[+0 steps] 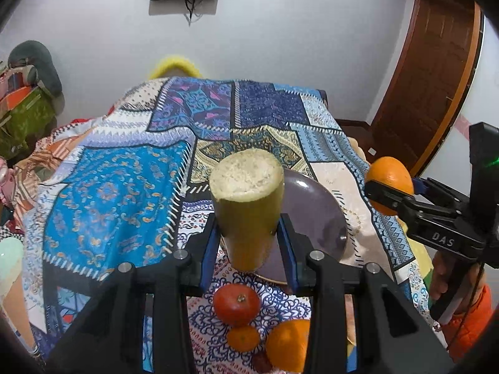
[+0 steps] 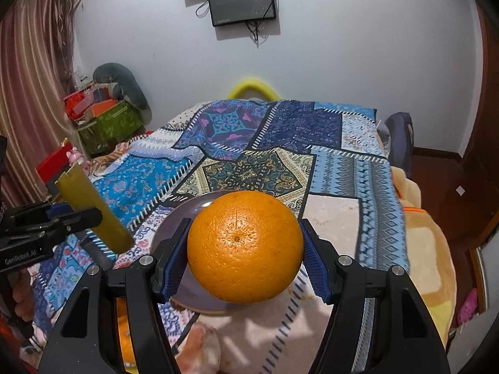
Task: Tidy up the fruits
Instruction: 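Carry the green vegetable and orange onto the brown plate and release both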
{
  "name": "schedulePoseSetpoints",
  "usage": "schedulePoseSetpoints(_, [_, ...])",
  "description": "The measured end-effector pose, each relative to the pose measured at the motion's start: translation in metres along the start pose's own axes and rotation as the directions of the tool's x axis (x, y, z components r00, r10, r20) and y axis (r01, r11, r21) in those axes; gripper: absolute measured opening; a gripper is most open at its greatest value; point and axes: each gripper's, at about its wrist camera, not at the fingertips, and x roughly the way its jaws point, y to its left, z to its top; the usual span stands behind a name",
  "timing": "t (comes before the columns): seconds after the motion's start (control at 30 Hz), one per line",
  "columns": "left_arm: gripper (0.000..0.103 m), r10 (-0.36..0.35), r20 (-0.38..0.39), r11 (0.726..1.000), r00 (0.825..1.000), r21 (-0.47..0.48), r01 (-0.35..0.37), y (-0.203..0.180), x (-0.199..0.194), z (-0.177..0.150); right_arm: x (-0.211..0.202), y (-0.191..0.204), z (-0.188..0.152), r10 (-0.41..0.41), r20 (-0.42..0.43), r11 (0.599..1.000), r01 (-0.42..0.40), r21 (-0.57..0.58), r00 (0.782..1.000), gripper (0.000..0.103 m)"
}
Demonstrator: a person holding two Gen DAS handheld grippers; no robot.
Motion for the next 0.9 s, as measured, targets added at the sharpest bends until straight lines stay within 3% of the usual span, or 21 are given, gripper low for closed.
schedulePoseSetpoints(0.47, [0.037,-0.067,-0.129,0.997,0.989,-0.048,0.061,0.011,0.076,0.014,0.072,-0.01,0.001,-0.023,-0.131,0.999,0.018,-0.041,0.991,0.063])
schedulePoseSetpoints(0.9, [0.037,-0.072,-0.151,0.996,0.986,-0.059,0.064,0.01,0.108,0.034,0.104,-0.013,0.003,-0.012,-0.199,0.998,0.0,-0.063,0.98,0.063])
